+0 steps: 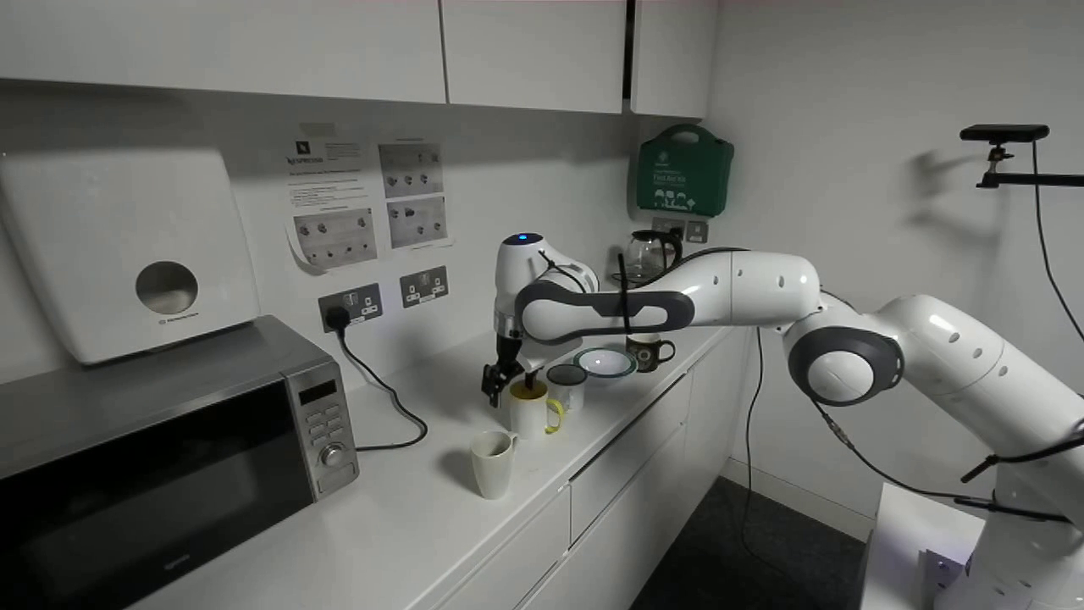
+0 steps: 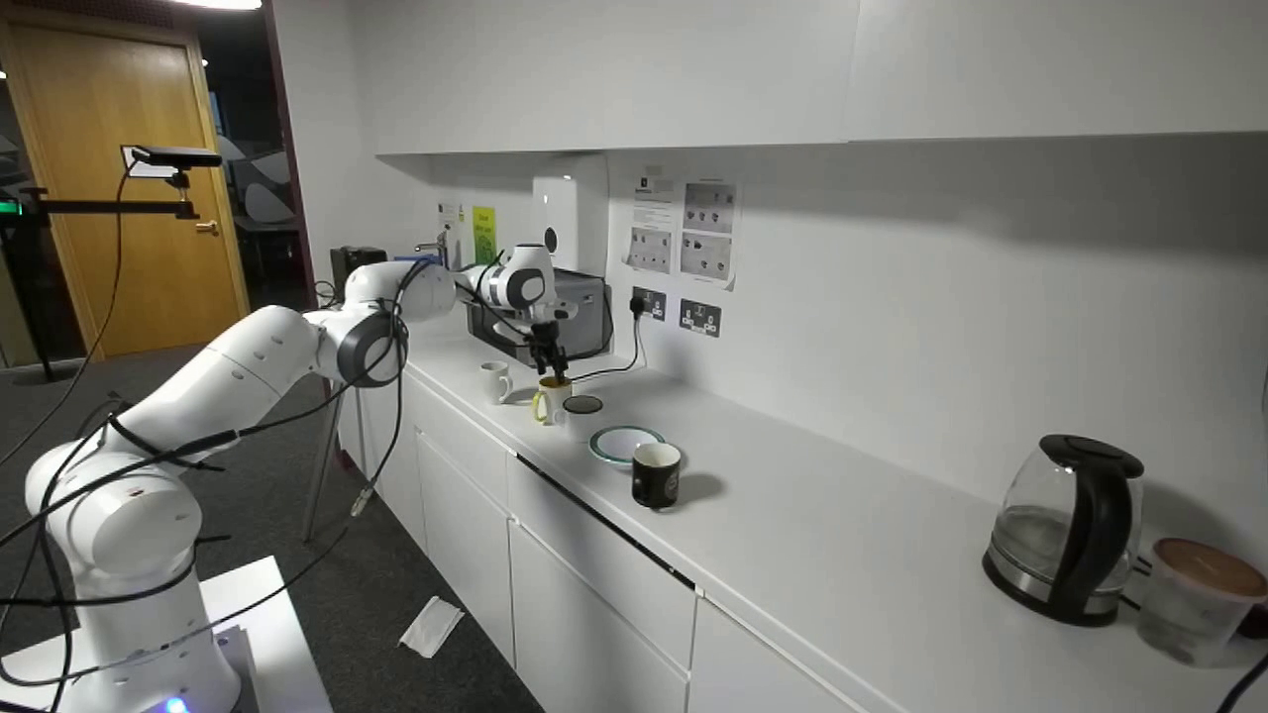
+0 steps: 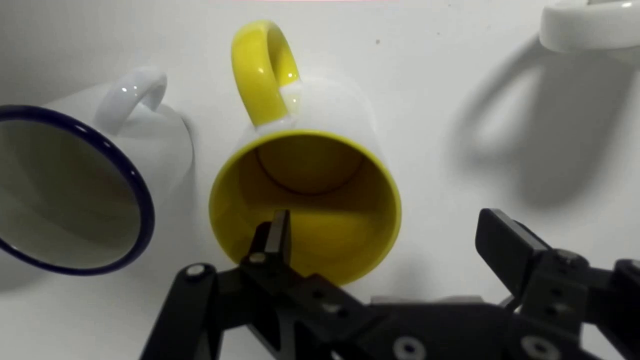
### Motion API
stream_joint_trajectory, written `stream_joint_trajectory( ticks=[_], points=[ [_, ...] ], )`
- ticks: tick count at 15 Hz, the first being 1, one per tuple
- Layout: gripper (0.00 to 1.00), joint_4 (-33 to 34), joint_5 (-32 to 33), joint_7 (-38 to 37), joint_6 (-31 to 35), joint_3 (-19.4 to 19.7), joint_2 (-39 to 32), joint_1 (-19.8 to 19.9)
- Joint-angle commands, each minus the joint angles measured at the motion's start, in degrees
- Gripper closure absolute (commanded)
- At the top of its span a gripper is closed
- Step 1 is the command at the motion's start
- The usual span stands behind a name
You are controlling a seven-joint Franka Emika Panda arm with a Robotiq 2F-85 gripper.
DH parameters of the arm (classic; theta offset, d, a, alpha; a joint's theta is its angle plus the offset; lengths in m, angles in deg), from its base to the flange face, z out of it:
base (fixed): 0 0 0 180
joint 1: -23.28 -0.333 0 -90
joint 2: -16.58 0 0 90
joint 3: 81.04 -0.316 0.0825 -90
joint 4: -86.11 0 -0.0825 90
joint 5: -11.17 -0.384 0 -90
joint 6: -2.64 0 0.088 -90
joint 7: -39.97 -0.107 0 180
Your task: Move the yellow cup
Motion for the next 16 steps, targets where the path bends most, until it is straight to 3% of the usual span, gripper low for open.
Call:
stream_joint_trajectory(
  ticks=[1, 7, 16],
  points=[
    [0.00, 3.56, -1.53, 2.42, -2.18, -1.26, -1.79, 1.23],
    [0.00, 4.39, -2.73, 3.48, -1.50, -1.91, -3.69, 1.97],
    [0.00, 6.97, -0.44, 5.34, 8.85, -0.74, -5.07, 1.14]
  ],
)
